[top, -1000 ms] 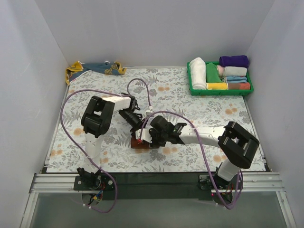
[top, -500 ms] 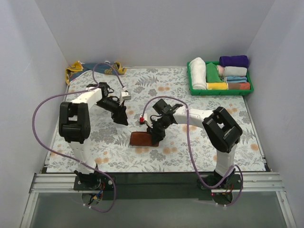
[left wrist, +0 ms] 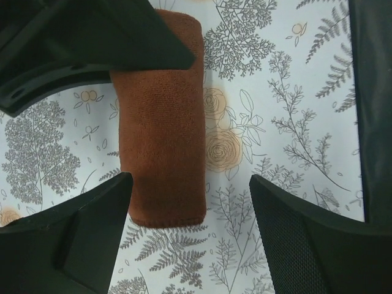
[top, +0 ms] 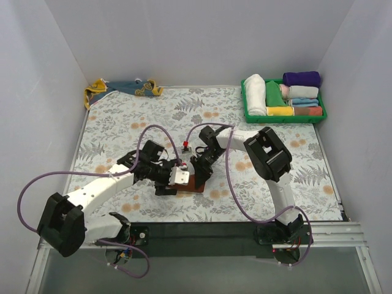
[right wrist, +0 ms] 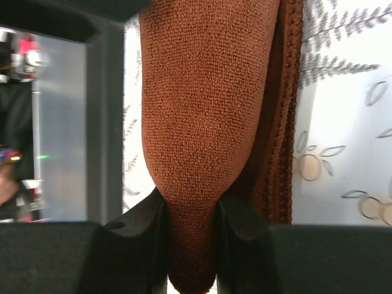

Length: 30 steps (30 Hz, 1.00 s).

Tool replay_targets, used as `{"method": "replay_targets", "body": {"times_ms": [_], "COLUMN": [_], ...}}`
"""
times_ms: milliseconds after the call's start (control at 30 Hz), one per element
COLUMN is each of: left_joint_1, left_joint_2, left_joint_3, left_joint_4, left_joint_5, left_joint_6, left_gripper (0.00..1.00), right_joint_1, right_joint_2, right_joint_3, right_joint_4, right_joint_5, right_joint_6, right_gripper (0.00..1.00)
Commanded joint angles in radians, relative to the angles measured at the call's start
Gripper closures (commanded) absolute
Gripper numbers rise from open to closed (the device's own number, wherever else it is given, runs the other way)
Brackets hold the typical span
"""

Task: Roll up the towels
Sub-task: Roll the towel

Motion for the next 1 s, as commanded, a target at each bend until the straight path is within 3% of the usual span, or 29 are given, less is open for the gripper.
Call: {"method": "replay_targets", "body": {"times_ms": [0,300,433,467,533,567,633,800,967], "left_joint_1": [-0.098,-0.303,-0.316,-0.317,-0.319,-0.318,-0.316,-0.281,-0.167], "left_joint_2": [-0.009,0.048,0.101,0.120,0.174,0.181,0.183,0.256,0.362], "left_joint_3": [-0.046,-0.141,-0.179,-0.173,-0.153,-0.138,-0.129,-0.061,0.051], "left_joint_4": [0.157,0.293,0.306,0.290,0.255,0.229,0.211,0.097,-0.064], "left_joint_5": [-0.165,-0.323,-0.348,-0.355,-0.358,-0.340,-0.313,-0.196,-0.015], "left_joint_6": [-0.018,-0.093,-0.125,-0.134,-0.151,-0.154,-0.161,-0.159,-0.098], "left_gripper": [0.27,0.25,0.43,0.55,0.65,0.74,0.78,0.89,0.91], "right_joint_1": [0.017,0.014,0.007,0.006,-0.006,-0.017,-0.032,-0.117,-0.226], "right_joint_2": [0.108,0.194,0.180,0.169,0.157,0.145,0.129,0.002,-0.249], "right_joint_3": [-0.006,0.058,0.063,0.064,0.074,0.078,0.089,0.101,0.035], "right_joint_4": [-0.163,-0.250,-0.244,-0.244,-0.237,-0.234,-0.233,-0.220,-0.105], "right_joint_5": [0.087,0.063,0.055,0.060,0.064,0.067,0.073,0.135,0.184], "right_joint_6": [-0.083,-0.132,-0.129,-0.124,-0.112,-0.094,-0.074,-0.012,0.087], "right_gripper": [0.99,0.99,0.99,0.99,0.98,0.88,0.73,0.10,0.06]}}
